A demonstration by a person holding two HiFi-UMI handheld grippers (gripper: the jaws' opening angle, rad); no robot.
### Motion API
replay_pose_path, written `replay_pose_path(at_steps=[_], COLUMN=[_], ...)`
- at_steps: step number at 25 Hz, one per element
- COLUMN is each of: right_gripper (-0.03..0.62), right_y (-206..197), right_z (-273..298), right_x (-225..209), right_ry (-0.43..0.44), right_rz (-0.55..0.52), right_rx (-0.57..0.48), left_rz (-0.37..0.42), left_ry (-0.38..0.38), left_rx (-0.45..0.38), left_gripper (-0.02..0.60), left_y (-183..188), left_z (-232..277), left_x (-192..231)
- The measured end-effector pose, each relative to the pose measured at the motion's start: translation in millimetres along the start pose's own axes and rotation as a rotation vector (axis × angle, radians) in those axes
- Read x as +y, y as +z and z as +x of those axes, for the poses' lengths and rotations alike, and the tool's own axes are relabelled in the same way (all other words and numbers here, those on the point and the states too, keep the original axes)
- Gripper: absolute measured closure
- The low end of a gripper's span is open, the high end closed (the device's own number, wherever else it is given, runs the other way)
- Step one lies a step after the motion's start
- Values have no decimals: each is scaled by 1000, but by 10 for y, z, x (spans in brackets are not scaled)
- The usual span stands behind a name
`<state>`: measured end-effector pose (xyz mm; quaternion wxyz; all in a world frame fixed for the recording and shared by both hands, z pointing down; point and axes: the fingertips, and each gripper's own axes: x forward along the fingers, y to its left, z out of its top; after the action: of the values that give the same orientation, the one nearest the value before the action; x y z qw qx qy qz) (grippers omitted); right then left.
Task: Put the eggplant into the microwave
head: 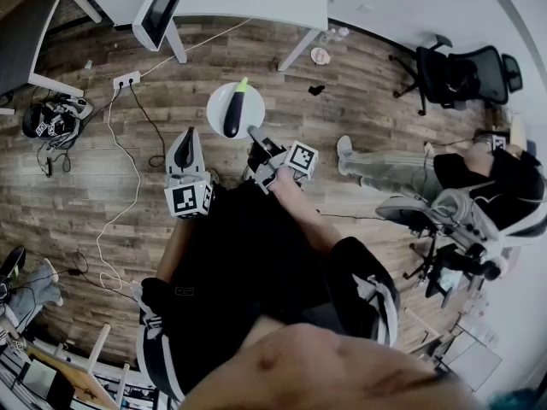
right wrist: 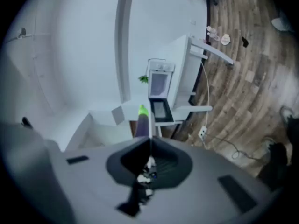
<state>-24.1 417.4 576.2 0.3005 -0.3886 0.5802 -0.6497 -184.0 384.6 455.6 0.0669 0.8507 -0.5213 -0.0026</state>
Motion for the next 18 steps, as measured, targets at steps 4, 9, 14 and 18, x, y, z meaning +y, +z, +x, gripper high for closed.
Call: replay_pose_path(at_steps=[4, 9, 14, 18], right_gripper=[556, 556, 556, 556], right_y=[-5, -35, -106, -152], right_z=[4, 12, 64, 113], right_x=[15, 0, -19, -1], right_ry=[8, -6, -13, -14], right_rz=[1, -7, 9, 9], right_rx=[9, 16, 17, 19], left_rz=[3, -12, -25, -8], left_ry=[-6, -6, -11, -17], left_rx=[-4, 3, -14, 22], left_gripper=[549, 549, 549, 549], left_y=[-6, -27, -28, -24], left_z=[2, -20, -63, -91], left_x=[-30, -16, 48, 95])
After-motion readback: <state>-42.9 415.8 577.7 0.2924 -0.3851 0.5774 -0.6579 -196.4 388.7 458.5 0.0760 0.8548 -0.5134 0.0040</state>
